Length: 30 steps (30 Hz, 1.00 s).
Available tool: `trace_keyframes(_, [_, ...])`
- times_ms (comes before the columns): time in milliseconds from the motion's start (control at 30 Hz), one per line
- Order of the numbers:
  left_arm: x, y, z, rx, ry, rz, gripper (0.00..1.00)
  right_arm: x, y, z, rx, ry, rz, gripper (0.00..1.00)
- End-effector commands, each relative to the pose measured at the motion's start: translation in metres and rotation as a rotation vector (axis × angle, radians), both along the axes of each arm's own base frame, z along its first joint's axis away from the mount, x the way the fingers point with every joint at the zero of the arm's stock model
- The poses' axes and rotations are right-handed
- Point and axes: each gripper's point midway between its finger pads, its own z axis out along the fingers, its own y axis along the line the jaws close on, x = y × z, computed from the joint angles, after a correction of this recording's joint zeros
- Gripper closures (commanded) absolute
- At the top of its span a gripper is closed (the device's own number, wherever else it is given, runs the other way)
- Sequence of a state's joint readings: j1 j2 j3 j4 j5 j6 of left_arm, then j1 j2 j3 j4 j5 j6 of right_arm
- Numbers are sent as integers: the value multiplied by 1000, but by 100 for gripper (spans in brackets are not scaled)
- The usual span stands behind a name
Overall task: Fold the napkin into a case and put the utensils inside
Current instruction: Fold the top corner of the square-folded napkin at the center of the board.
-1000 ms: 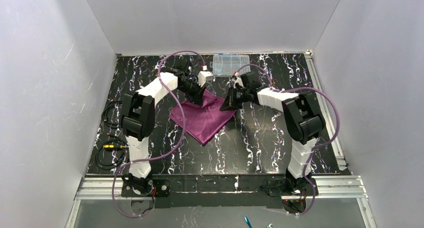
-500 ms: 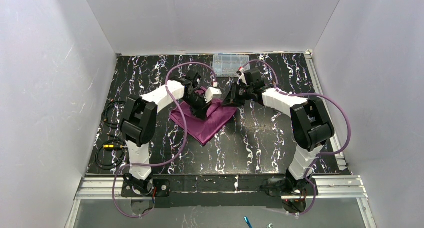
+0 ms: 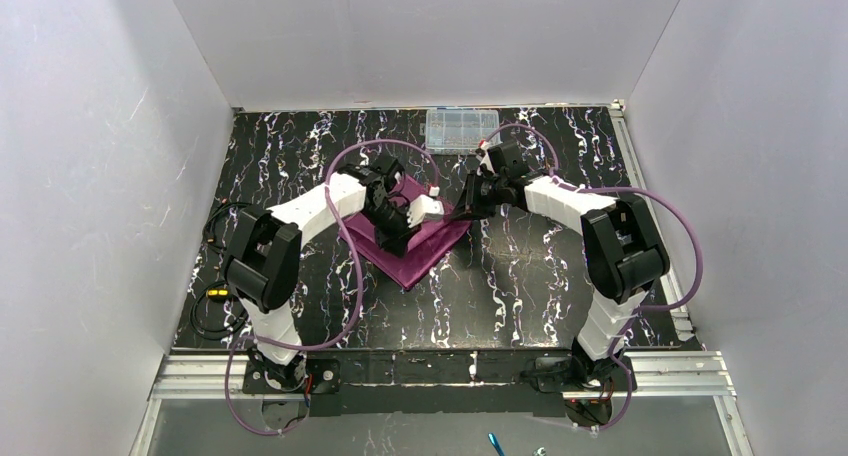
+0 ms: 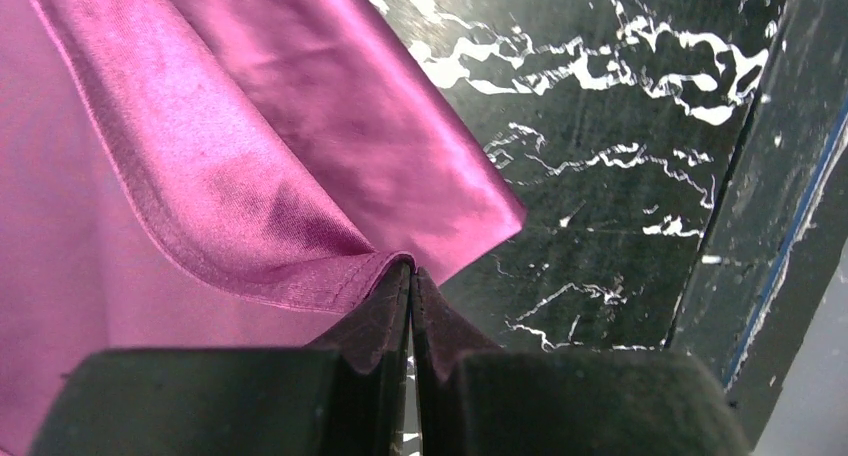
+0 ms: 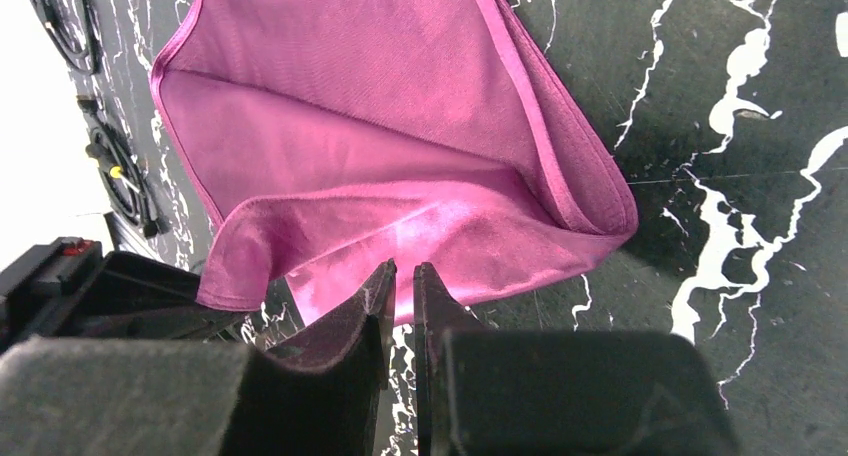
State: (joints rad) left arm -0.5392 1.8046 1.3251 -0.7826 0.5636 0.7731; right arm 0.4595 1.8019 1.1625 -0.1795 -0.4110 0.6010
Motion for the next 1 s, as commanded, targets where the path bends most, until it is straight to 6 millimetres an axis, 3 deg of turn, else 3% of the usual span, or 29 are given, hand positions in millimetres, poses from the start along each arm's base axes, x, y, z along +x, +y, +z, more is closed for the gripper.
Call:
trace_keyframes(0, [-27, 14, -3, 60, 9, -91, 100, 2, -10, 19, -24, -60, -4, 79])
trace_keyframes(67, [-33, 16, -7, 72, 11, -109, 98, 6, -15, 23, -36, -72, -13, 79])
trace_keyframes(133, [-36, 15, -7, 72, 14, -109, 85, 10, -19, 31, -37, -86, -26, 78])
trace_keyframes(200, [-33, 13, -5, 67, 3, -89, 61, 16, -19, 38, -34, -107, -32, 78])
trace_keyframes(233, [-29, 12, -3, 65, -11, -79, 39, 19, -18, 41, -32, -112, -33, 78])
trace_keyframes(267, [-26, 11, -1, 62, -26, -70, 30, 22, -16, 42, -32, -114, -31, 78])
trace_keyframes(300, [-23, 9, 5, 55, -44, -54, 27, 25, -12, 43, -27, -112, -27, 78])
trace_keyframes(467, [-11, 4, 50, -41, -55, 43, 26, 34, 17, 41, -12, -124, 17, 78])
trace_keyframes(567, [2, 17, 78, -129, 14, 173, 26, 34, 43, 36, -7, -130, 64, 78])
trace_keyframes(633, [17, 31, 87, -171, 69, 276, 25, 35, 60, 30, -7, -128, 97, 78])
trace_keyframes(833, [77, 94, 56, -134, 143, 614, 34, 21, 117, 8, -27, -123, 221, 78])
trace_keyframes(967, [97, 123, 30, -69, 188, 732, 40, 10, 141, -6, -56, -125, 275, 79])
